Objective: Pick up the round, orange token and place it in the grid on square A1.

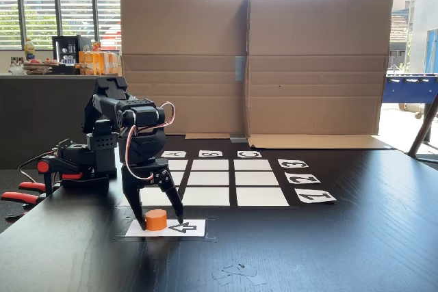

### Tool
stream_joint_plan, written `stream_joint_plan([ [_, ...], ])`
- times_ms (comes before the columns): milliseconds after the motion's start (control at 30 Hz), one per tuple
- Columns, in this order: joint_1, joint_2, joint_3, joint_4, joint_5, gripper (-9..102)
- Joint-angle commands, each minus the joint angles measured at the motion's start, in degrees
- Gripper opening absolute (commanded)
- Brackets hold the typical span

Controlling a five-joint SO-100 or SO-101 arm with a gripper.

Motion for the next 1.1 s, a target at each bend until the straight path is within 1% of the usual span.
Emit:
stream_joint_plan([
  [0, -0.3, 3.0, 1.0, 0.6, 0.4, 27],
  [100, -0.6, 3.7, 2.2, 0.6, 0.3, 26],
  [133, -0.6, 3.8, 2.3, 0.6, 0.3, 23],
  [200, -0.6, 3.9, 2.4, 0.6, 0.5, 12],
  [233, -0.6, 3.9, 2.4, 0.6, 0.9, 4],
  [267, -0.6, 4.0, 2.4, 0.6, 1.1, 0],
  [533, -0.5, 6.9, 3.1, 0.7, 1.8, 0],
  [800, 0.8, 22.3, 6.9, 1.0, 2.2, 0],
  [900, 1.3, 29.7, 11.2, 1.0, 1.9, 0],
  [1067, 0.0, 42.8, 24.6, 0.4, 1.6, 0],
])
